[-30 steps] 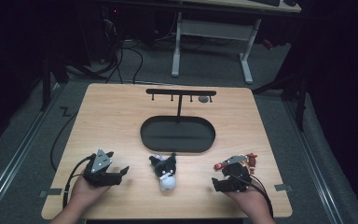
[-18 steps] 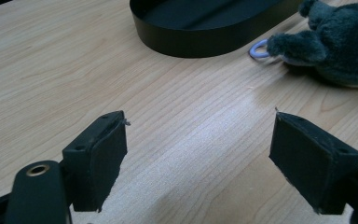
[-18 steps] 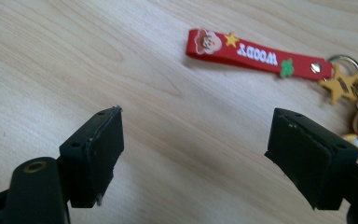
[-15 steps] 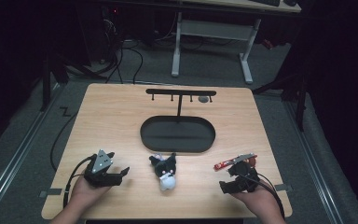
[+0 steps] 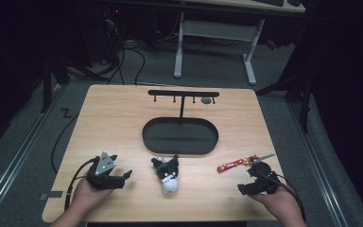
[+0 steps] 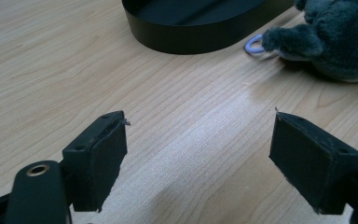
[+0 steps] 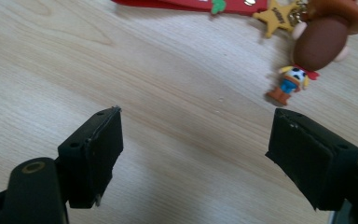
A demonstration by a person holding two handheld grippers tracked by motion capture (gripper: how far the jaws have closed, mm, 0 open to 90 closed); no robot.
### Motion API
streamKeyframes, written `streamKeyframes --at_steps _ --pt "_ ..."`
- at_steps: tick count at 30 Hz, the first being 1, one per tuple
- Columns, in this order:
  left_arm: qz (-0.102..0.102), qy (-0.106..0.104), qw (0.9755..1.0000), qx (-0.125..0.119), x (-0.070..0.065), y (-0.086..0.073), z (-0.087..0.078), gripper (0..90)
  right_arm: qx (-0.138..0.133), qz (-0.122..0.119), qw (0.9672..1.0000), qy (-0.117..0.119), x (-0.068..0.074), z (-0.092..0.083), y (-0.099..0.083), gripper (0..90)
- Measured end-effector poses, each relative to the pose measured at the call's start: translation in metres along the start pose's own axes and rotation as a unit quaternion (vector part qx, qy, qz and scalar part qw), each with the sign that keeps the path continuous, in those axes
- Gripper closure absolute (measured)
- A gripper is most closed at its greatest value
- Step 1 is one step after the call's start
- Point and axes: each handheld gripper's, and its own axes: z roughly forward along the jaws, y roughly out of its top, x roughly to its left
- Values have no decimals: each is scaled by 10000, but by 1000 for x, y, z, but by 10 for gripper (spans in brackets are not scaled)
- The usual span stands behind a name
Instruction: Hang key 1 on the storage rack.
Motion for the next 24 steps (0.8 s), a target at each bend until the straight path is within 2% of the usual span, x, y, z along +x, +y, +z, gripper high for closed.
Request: streamKeyframes --at_steps 5,8,10,15,21,24 --pt "23 -18 10000 32 -1 0 0 191 33 74 9999 101 -10 -2 1 174" --pt "35 -24 10000 36 -1 0 1 191 156 266 9995 110 -19 -1 5 184" --pt "47 -32 10000 52 -1 0 1 191 175 383 9991 99 -24 -1 9 224" --pt "50 -44 9999 80 -1 -1 3 191 134 499 9987 27 -33 1 19 326" --pt "69 -76 9999 110 -2 -1 3 194 182 523 9985 25 -39 6 33 399" --pt "86 -91 9999 119 -2 -1 4 196 242 579 9980 52 -41 9 39 465"
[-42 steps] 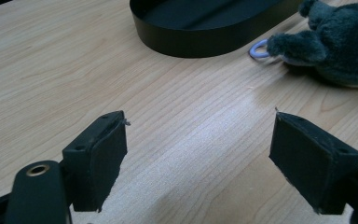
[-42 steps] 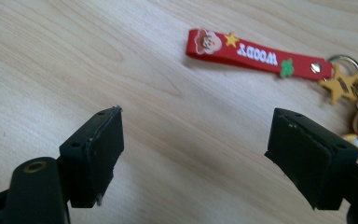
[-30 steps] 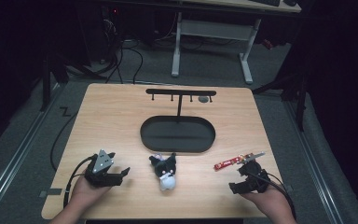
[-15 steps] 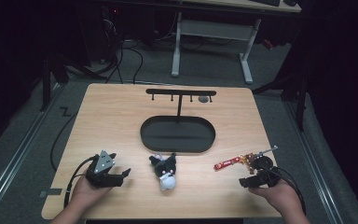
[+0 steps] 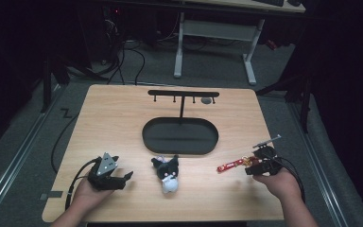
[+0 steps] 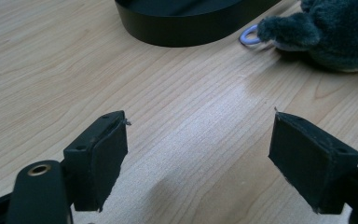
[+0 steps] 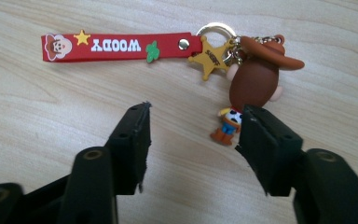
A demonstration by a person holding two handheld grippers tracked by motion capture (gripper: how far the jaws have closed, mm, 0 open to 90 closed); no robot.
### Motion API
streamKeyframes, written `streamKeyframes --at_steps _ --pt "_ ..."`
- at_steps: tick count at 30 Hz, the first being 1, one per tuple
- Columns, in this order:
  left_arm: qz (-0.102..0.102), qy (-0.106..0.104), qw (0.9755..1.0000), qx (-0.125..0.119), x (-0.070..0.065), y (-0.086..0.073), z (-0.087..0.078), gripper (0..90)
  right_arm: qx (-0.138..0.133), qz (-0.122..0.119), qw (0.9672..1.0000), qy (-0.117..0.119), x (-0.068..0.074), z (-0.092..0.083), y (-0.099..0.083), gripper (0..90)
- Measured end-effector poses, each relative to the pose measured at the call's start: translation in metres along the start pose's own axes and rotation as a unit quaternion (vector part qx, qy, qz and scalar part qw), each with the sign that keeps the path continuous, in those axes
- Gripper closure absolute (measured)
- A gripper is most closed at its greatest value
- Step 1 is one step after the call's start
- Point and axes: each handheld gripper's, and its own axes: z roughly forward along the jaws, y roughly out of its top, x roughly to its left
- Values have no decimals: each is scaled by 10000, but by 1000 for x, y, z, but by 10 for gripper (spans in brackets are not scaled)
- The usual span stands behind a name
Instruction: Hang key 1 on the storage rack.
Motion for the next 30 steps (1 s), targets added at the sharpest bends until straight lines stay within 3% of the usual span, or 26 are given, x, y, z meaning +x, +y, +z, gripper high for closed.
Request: streamKeyframes --at_steps 3,8,18,30 --pt "3 -14 10000 5 0 0 1 196 28 147 9999 0 -3 0 8 513" --pt "9 -32 10000 4 0 0 1 198 83 388 9992 -112 -12 4 21 511" --pt "4 -50 10000 26 1 -1 1 199 359 556 9974 -269 -20 23 27 484" --pt "32 -64 10000 42 0 -1 1 200 447 458 9970 -442 -22 36 29 518"
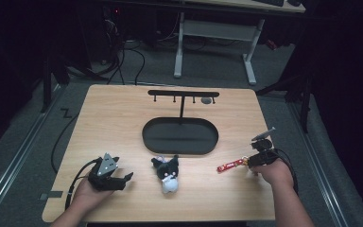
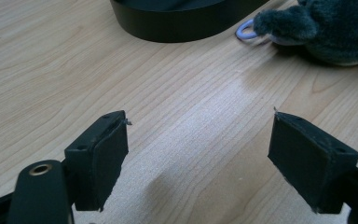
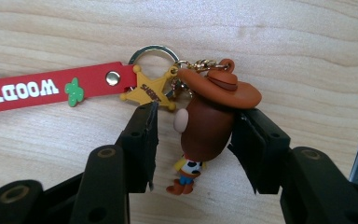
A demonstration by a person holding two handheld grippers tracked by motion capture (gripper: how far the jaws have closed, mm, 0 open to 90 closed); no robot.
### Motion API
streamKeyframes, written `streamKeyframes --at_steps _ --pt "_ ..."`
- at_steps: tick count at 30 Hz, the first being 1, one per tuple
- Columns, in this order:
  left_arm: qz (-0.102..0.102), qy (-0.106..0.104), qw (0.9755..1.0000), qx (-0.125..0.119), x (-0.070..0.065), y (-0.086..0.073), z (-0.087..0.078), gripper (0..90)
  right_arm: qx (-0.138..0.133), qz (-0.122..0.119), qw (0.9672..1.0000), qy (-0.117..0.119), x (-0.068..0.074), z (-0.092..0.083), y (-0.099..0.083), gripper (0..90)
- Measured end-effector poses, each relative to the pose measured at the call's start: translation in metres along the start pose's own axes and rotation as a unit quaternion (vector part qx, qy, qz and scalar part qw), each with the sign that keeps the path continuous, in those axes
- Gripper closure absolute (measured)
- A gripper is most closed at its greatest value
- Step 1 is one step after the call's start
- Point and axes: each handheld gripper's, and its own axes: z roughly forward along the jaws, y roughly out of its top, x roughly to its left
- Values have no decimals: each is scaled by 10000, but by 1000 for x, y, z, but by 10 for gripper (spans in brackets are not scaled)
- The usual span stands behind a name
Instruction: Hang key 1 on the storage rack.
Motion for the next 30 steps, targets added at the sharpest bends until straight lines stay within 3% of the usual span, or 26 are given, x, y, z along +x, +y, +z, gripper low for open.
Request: streamKeyframes --at_steps 10,19,26,30 --pt "22 -16 10000 43 0 0 1 201 126 -337 9993 -114 5 6 2 642" --pt "43 -25 10000 52 -1 0 1 204 90 -176 9998 85 0 7 1 649" --pt "31 -25 10000 72 0 -1 1 206 75 -211 9997 -23 2 6 0 664" --pt "24 -16 10000 76 0 -1 2 207 46 -252 9996 83 3 -5 -2 665"
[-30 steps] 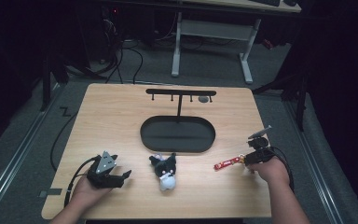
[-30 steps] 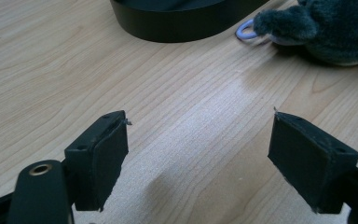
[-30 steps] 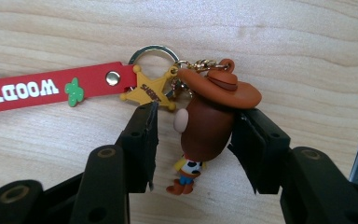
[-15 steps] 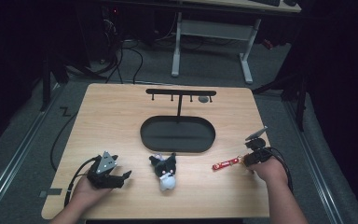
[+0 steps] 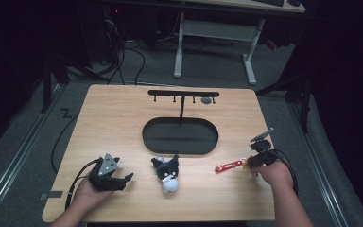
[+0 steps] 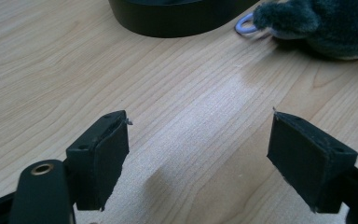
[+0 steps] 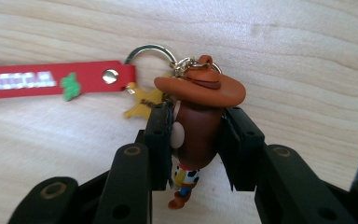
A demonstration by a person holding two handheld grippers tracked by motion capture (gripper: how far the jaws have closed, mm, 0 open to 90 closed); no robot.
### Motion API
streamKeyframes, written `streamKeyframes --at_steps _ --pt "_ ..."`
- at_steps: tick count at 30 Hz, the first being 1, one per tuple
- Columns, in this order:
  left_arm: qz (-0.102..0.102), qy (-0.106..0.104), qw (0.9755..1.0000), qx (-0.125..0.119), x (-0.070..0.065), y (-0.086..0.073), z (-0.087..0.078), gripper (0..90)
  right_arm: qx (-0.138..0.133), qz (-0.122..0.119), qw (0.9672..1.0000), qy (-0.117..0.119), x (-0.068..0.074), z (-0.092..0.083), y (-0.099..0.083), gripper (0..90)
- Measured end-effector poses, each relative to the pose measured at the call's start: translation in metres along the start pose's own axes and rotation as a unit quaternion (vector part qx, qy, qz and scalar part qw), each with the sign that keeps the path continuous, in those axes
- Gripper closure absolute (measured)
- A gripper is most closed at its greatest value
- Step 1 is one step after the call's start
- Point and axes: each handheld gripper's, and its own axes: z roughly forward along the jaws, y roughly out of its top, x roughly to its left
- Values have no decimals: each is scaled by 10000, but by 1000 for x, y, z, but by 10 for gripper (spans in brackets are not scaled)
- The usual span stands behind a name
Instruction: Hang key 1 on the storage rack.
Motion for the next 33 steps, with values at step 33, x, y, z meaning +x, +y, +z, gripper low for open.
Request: streamKeyframes --at_steps 33 --pt "-47 -69 9999 -124 1 2 -3 208 -546 -615 9951 557 50 -118 -13 664"
